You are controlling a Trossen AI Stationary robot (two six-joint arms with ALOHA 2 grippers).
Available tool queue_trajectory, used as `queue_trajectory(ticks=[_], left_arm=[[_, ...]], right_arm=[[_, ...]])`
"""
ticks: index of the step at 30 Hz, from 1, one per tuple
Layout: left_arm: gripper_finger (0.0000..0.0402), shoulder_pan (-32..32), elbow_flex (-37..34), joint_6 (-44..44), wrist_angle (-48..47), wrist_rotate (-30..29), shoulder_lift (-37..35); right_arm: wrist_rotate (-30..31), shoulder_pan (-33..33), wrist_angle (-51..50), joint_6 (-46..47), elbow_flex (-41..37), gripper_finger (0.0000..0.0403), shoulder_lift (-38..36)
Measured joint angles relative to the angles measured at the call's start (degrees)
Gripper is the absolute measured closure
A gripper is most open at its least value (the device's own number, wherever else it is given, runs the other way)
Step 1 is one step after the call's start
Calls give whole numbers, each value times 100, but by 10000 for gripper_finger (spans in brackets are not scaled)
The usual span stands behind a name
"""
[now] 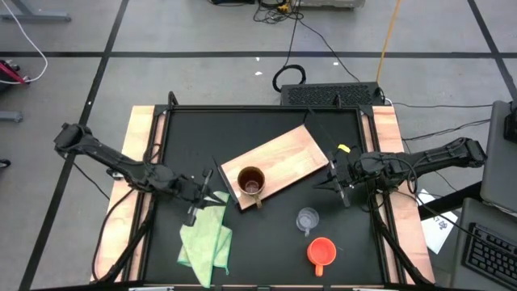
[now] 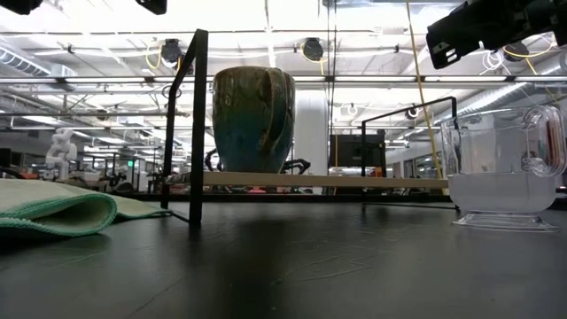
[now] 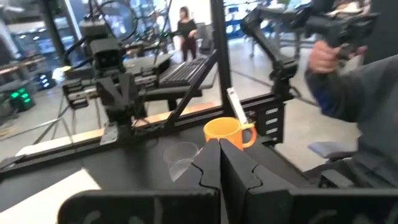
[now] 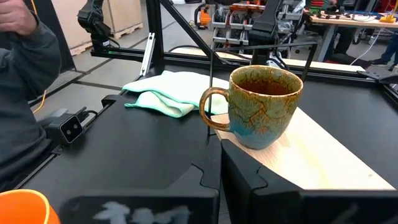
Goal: Stack small to large cups/mugs on shelf
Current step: Put the orange mug on the shelf
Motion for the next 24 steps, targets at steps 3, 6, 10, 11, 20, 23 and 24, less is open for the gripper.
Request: queue_trajectory(ticks=[3,6,10,11,20,23,24], left_arm=[[401,-13,137,-27,-126,-154,134],[401,-11,214,-27,-276,-171,137],[401,-11,216,-27,-279,-171,136],[401,-11,216,-27,-279,-171,134],[401,56,216,-218,-285,-259,138],[401,200,216,-330,-271,-294,268],[401,216,214,-339,-282,-228,304]], right_arm=[[0,0,2,-22,0,403,0],[0,0,0,-22,1,403,0],[0,0,0,-22,1,403,0],[0,0,0,-22,0,403,0],[0,-1,0,-22,2,403,0],[0,-2,4,-22,2,403,0],[0,-2,12,-22,2,403,0]])
